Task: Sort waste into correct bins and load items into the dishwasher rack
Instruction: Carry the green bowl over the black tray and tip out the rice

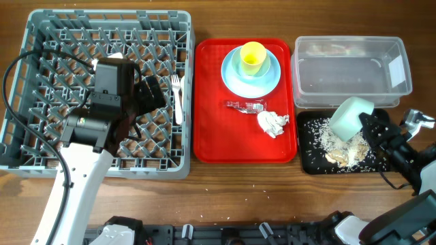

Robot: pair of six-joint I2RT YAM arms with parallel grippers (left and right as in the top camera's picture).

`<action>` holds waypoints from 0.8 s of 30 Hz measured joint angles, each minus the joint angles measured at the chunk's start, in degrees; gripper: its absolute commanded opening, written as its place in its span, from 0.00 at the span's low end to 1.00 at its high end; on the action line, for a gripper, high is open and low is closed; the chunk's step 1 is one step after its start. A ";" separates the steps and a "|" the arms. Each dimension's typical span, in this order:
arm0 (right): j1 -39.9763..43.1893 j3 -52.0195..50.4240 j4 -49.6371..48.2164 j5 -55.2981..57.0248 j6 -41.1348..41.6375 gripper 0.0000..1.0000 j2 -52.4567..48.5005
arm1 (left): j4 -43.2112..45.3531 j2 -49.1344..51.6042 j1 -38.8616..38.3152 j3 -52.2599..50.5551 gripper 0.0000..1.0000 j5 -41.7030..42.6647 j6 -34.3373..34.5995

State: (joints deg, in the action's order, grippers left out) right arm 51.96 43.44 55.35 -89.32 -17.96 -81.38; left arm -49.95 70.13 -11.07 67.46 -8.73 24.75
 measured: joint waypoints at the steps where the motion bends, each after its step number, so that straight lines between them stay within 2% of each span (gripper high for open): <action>1: 0.00 -0.09 -1.05 0.00 1.73 0.04 0.00 | 0.00 0.00 0.00 0.00 1.00 0.00 0.00; 3: 0.07 -0.15 -1.99 0.00 5.70 0.04 0.00 | 0.00 0.00 0.00 0.00 1.00 0.00 0.00; 6: 0.11 -0.24 1.68 0.00 7.74 0.04 0.04 | 0.00 0.00 0.00 0.00 1.00 0.00 0.00; 13: 0.11 -0.46 1.97 0.00 12.46 0.04 0.44 | 0.00 0.04 0.00 0.00 1.00 0.00 0.00; 15: 0.15 -0.35 7.56 0.00 12.50 0.04 0.76 | 0.04 0.04 0.00 0.00 1.00 0.00 0.00; 19: 0.11 -0.63 3.58 0.00 13.29 0.04 2.56 | 0.02 0.04 0.00 0.00 1.00 0.00 0.00; 21: 0.11 -0.46 -3.58 0.17 17.42 0.04 2.93 | -0.02 0.04 0.00 0.00 1.00 0.00 0.00; 24: -1.27 -0.04 -7.43 0.31 22.93 0.04 4.68 | 0.00 0.04 0.00 0.00 1.00 0.00 0.00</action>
State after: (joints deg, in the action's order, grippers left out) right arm 50.70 43.40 47.92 -89.01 4.97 -76.71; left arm -49.95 70.17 -11.07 67.46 -8.73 24.75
